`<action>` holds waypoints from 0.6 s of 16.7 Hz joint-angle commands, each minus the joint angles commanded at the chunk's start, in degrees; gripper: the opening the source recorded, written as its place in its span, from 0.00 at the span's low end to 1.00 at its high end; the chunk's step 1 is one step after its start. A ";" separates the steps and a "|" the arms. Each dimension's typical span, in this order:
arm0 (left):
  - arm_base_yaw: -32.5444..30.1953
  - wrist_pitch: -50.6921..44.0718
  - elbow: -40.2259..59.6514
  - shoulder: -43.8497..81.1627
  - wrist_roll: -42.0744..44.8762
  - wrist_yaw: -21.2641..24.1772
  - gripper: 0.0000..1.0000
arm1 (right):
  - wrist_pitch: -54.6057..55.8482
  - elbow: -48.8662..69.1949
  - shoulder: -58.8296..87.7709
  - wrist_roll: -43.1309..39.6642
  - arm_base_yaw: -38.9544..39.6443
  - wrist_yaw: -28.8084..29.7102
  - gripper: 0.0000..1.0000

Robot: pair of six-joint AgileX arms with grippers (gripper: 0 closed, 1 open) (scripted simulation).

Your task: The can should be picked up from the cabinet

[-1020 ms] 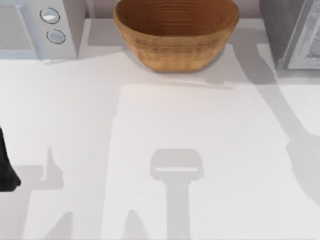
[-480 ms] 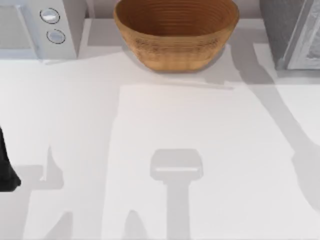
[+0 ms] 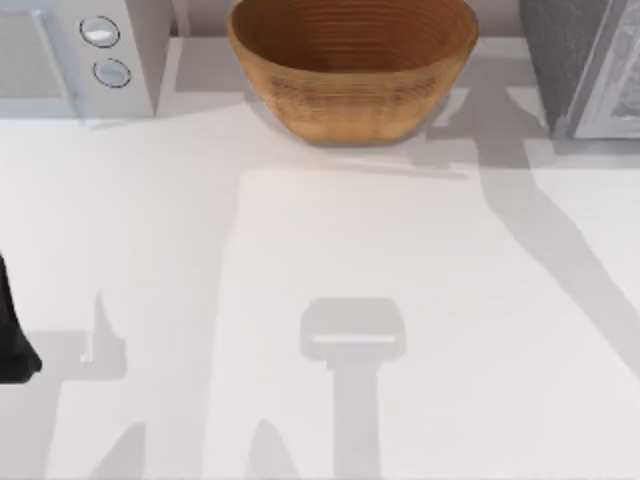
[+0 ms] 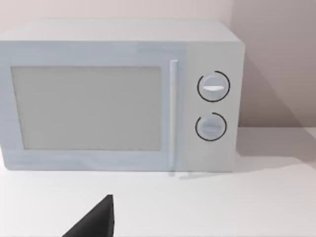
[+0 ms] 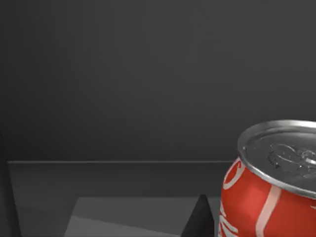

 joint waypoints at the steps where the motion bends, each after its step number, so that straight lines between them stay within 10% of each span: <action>1: 0.00 0.00 0.00 0.00 0.00 0.00 1.00 | -0.63 -0.43 -0.96 0.01 0.61 0.57 0.00; 10: 0.00 0.00 0.00 0.00 0.00 0.00 1.00 | 1.29 -6.32 -5.75 0.04 -1.11 -1.18 0.00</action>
